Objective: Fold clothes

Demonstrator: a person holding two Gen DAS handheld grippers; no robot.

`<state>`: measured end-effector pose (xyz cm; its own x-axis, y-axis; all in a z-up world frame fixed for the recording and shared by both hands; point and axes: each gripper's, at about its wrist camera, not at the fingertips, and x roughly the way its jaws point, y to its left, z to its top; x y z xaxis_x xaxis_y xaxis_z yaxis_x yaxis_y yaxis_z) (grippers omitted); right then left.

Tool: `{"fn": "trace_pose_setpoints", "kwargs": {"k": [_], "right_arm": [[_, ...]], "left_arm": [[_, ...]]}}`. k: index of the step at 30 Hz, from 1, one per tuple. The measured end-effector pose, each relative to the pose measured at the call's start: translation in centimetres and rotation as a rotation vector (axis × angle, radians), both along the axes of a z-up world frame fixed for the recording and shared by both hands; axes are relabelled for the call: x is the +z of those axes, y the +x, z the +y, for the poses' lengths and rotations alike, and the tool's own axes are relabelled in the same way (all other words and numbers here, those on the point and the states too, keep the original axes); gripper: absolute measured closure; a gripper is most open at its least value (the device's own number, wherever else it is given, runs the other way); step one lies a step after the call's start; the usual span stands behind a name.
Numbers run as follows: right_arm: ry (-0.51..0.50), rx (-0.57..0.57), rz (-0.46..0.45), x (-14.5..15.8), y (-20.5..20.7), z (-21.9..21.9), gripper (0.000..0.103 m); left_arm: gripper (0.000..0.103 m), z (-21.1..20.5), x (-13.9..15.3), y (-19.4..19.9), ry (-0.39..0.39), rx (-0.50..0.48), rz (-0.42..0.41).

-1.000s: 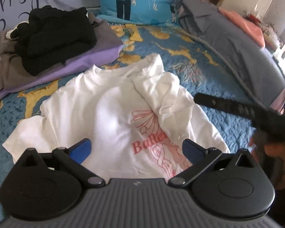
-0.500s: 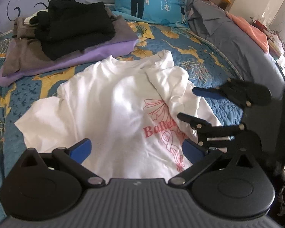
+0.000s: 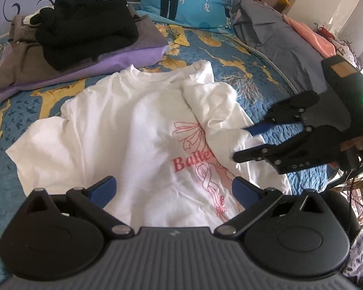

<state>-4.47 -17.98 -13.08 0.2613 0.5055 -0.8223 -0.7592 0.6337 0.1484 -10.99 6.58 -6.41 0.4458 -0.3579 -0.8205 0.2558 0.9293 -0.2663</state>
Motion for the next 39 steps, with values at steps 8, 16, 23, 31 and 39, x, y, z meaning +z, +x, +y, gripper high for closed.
{"fn": "trace_pose_setpoints", "kwargs": {"k": [8, 16, 23, 31, 39], "right_arm": [[0.118, -0.083, 0.076, 0.2, 1.3, -1.1, 0.068], [0.149, -0.083, 0.119, -0.1, 2.7, 0.1, 0.093], [0.155, -0.114, 0.026, 1.7, 0.3, -2.0, 0.098], [0.171, -0.337, 0.121, -0.2, -1.3, -6.5, 0.098], [0.303, -0.555, 0.305, -3.4, -1.0, -8.5, 0.087]], "left_arm": [[0.000, -0.8, 0.3, 0.0, 0.010, -0.030, -0.001], [0.000, -1.1, 0.5, 0.1, 0.014, -0.032, 0.003], [0.000, -1.1, 0.5, 0.0, 0.014, -0.033, 0.004], [0.000, -1.5, 0.6, -0.2, 0.007, -0.037, 0.003], [0.000, -2.5, 0.9, -0.4, 0.016, -0.065, 0.001]]}}
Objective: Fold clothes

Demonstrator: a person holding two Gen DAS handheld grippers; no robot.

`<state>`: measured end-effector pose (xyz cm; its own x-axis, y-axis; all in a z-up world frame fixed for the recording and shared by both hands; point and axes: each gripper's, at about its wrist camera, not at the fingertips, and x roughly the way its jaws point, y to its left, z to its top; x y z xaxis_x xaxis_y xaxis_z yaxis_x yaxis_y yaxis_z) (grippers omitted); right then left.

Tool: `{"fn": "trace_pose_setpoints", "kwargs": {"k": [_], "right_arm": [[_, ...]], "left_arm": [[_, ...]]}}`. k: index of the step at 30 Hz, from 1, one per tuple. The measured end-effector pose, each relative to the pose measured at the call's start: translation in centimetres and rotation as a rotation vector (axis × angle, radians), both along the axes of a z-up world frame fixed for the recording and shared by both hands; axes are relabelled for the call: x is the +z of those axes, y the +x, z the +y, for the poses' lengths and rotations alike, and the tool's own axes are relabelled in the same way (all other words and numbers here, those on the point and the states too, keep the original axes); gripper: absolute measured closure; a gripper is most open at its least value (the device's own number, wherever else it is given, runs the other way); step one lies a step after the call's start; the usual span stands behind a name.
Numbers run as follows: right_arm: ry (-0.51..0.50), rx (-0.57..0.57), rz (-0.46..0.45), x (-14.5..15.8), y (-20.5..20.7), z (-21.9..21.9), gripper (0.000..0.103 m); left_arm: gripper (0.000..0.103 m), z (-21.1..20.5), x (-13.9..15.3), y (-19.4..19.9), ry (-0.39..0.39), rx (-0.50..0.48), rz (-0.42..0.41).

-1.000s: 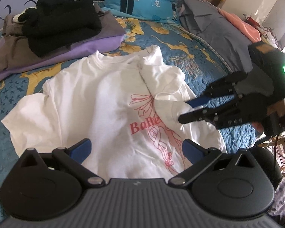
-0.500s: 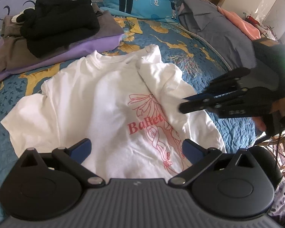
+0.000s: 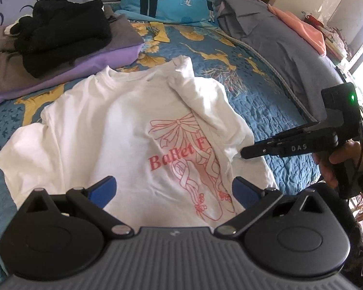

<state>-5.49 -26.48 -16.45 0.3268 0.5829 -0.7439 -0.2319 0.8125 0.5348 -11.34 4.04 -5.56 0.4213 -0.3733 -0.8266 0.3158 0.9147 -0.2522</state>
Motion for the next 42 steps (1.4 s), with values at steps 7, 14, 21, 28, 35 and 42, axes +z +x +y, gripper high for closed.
{"fn": "trace_pose_setpoints", "kwargs": {"k": [7, 14, 21, 28, 35, 42], "right_arm": [[0.005, -0.101, -0.056, 2.3, -0.9, -1.2, 0.065], [-0.006, -0.124, -0.215, 5.3, 0.6, -1.0, 0.063], [-0.039, -0.019, -0.187, 2.8, 6.9, 5.4, 0.063], [-0.045, -0.057, -0.144, 1.6, 10.2, 6.8, 0.063], [-0.007, -0.063, -0.202, 4.5, 3.8, 4.0, 0.052], [-0.141, -0.068, -0.230, 3.1, -1.7, 4.1, 0.055]], "left_arm": [[0.000, 0.4, 0.0, -0.2, -0.004, 0.010, -0.001], [0.000, 0.5, -0.4, -0.2, -0.002, 0.019, 0.010], [0.000, 0.1, -0.2, -0.5, -0.002, 0.008, 0.009], [0.000, 0.7, 0.1, -0.7, -0.005, 0.019, 0.008], [0.000, 2.7, 0.0, -1.4, -0.009, 0.065, -0.002], [0.000, 10.3, 0.5, -3.4, 0.028, 0.239, 0.000]]}}
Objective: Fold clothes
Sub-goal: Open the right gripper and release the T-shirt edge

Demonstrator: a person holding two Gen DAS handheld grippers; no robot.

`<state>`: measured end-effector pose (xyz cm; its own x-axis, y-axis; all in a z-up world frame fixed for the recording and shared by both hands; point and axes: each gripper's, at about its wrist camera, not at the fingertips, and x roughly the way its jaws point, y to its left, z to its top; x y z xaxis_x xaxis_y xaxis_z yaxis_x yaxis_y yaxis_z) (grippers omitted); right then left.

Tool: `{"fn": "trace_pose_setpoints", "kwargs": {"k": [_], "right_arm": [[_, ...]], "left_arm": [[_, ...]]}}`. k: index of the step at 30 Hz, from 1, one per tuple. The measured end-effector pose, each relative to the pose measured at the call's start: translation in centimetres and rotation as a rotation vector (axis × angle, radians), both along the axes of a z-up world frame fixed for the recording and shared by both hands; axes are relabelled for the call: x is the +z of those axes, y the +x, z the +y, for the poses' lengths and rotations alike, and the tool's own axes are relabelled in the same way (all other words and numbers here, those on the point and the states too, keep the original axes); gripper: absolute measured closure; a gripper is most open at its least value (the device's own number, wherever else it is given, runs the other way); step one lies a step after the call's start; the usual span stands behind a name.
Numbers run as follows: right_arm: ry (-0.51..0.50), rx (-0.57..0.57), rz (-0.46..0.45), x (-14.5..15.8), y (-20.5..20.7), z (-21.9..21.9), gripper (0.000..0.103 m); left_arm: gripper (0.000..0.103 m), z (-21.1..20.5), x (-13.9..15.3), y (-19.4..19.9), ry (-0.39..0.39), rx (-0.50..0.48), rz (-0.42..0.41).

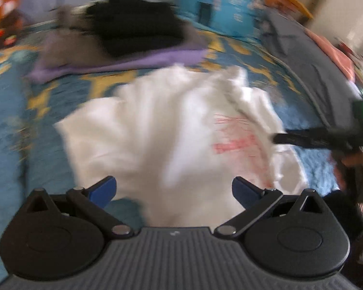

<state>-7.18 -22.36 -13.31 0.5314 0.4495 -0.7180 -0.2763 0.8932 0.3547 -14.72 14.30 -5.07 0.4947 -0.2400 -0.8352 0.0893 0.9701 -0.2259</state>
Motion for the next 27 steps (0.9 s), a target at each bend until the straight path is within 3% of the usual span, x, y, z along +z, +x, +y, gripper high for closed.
{"fn": "trace_pose_setpoints", "kwargs": {"k": [3, 7, 9, 10, 11, 13, 17, 22, 24, 27], "right_arm": [[0.023, 0.036, -0.089, 2.0, -1.7, 2.2, 0.047], [-0.147, 0.242, -0.269, 3.7, -3.7, 9.6, 0.042], [-0.291, 0.351, -0.393, 3.8, -5.0, 13.6, 0.041], [-0.413, 0.398, -0.468, 3.4, -5.8, 15.7, 0.043], [-0.571, 0.421, -0.556, 2.8, -6.6, 18.0, 0.044], [-0.739, 0.412, -0.649, 1.7, -7.2, 20.1, 0.046], [-0.722, 0.364, -0.523, 1.1, -6.2, 19.3, 0.046], [-0.796, 0.346, -0.481, -1.0, -7.2, 15.9, 0.046], [-0.759, 0.300, -0.466, -1.1, -7.4, 14.2, 0.046], [-0.619, 0.269, -0.446, -0.1, -7.0, 11.8, 0.042]], "left_arm": [[0.000, 3.6, -0.1, -0.8, 0.011, 0.082, 0.013], [0.000, 6.5, -0.6, -1.6, -0.012, 0.158, 0.011], [0.000, 7.3, -0.6, -2.2, -0.035, 0.177, -0.002], [0.000, 7.5, -0.7, -2.6, -0.047, 0.185, -0.006], [0.000, 7.7, -0.8, -2.9, -0.056, 0.193, -0.005], [0.000, 8.2, -1.1, -3.7, -0.059, 0.205, 0.001], [0.000, 8.8, -1.4, -5.0, -0.043, 0.204, 0.010], [0.000, 8.5, -1.4, -5.2, -0.072, 0.201, -0.001], [0.000, 7.6, -1.2, -4.7, -0.081, 0.182, -0.007], [0.000, 5.5, -0.7, -3.7, -0.076, 0.123, -0.012]]}}
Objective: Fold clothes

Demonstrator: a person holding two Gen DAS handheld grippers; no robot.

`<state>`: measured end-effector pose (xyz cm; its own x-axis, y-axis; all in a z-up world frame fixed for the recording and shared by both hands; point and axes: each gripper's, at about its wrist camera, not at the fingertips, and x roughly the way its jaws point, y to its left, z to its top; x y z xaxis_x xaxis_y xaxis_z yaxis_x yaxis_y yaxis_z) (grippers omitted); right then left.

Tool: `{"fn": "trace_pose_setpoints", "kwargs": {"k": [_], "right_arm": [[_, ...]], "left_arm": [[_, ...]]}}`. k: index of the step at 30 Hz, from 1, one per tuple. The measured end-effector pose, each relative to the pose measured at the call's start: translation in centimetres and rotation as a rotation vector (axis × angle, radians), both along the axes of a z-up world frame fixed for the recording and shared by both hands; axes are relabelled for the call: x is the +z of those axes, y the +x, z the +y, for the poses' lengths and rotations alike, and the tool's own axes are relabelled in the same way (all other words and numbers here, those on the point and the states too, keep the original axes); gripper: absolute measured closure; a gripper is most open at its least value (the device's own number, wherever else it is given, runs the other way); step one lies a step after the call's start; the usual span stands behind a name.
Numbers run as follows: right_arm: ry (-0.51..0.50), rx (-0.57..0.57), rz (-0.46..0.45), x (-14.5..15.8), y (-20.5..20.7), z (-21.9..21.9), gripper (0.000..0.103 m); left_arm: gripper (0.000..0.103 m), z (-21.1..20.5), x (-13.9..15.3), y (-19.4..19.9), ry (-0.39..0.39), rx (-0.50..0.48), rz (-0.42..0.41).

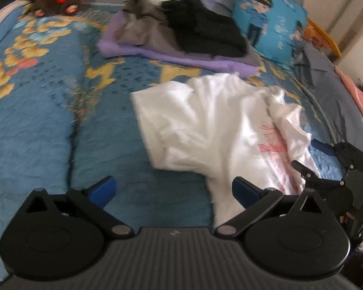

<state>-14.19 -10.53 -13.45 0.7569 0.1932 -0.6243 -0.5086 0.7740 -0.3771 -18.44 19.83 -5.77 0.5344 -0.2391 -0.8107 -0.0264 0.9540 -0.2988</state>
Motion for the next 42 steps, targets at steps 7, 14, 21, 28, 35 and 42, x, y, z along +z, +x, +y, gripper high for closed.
{"fn": "trace_pose_setpoints", "kwargs": {"k": [7, 14, 21, 28, 35, 42], "right_arm": [[0.131, 0.112, 0.121, 2.0, 4.5, -2.8, 0.041], [0.109, 0.228, 0.337, 2.3, 8.5, -2.2, 0.075], [0.210, 0.089, 0.416, 2.8, 7.3, -6.5, 0.099], [0.690, -0.413, 0.741, -2.7, 8.6, -15.4, 0.096], [0.900, -0.465, 0.678, -2.8, 6.4, -17.4, 0.060], [0.769, -0.442, 0.419, 1.0, 6.6, -16.4, 0.054]], "left_arm": [[0.000, -4.6, 1.3, 2.1, 0.019, -0.115, -0.030], [0.000, -8.2, 1.7, 3.1, 0.001, -0.170, -0.032], [0.000, -10.2, 1.6, 2.7, -0.010, -0.218, -0.020], [0.000, -10.9, 2.3, 2.2, -0.019, -0.228, -0.024], [0.000, -11.6, 3.1, 1.9, 0.002, -0.244, -0.027], [0.000, -11.5, 3.3, 1.8, 0.008, -0.238, -0.029]]}}
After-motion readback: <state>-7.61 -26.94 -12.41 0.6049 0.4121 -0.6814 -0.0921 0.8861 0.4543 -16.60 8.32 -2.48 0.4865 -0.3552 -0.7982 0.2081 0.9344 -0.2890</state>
